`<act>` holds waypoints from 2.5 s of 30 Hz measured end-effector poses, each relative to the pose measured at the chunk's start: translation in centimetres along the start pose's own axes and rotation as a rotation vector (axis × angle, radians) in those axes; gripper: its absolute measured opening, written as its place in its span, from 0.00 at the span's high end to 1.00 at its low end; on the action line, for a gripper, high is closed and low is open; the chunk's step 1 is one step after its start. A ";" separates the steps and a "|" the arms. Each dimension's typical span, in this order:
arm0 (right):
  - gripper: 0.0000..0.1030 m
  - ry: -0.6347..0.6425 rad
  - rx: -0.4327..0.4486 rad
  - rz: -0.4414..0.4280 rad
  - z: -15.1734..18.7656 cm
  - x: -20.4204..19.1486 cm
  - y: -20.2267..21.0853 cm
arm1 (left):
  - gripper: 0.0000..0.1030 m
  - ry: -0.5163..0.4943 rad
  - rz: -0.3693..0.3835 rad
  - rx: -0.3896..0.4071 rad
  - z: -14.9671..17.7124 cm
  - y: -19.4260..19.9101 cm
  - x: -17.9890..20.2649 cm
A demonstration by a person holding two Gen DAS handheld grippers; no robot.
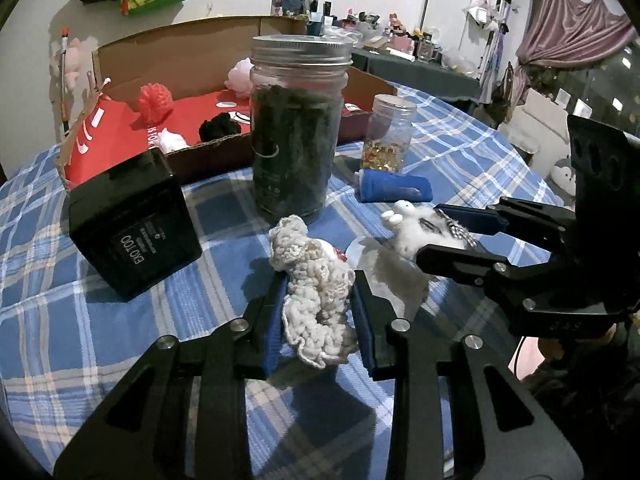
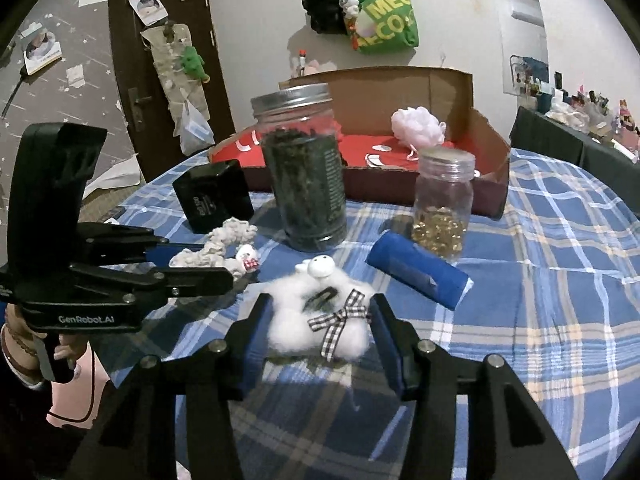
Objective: Organize soft objects
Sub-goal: 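Carry the scrunchie and white plush toy up into the cardboard box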
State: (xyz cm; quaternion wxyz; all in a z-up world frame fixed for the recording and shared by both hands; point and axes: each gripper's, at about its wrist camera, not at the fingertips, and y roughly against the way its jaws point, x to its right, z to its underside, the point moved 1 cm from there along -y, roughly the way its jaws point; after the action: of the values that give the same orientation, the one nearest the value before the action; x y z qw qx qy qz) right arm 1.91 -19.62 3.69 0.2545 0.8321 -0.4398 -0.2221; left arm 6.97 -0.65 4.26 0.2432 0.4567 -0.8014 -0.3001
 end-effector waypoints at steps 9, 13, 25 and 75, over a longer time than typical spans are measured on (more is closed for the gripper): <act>0.50 0.009 0.001 0.083 0.0 1.6 1.3 | 0.72 0.050 -0.024 -0.003 0.5 1.8 -2.3; 0.50 0.007 0.001 0.132 -0.2 2.9 1.9 | 0.72 0.089 -0.055 -0.012 1.2 3.0 -4.5; 0.50 0.006 -0.001 0.257 -2.0 6.8 2.0 | 0.72 0.165 -0.163 -0.032 1.9 4.8 -10.4; 0.50 0.203 -0.124 0.171 -18.1 10.0 -8.2 | 0.72 0.095 0.020 -0.105 -15.4 -3.2 -15.6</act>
State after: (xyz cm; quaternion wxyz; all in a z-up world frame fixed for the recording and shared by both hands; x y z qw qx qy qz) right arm 22.84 -19.96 11.14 0.3666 0.7925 -0.4665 -0.1413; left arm 26.28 7.81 11.01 0.3076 0.4489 -0.7766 -0.3174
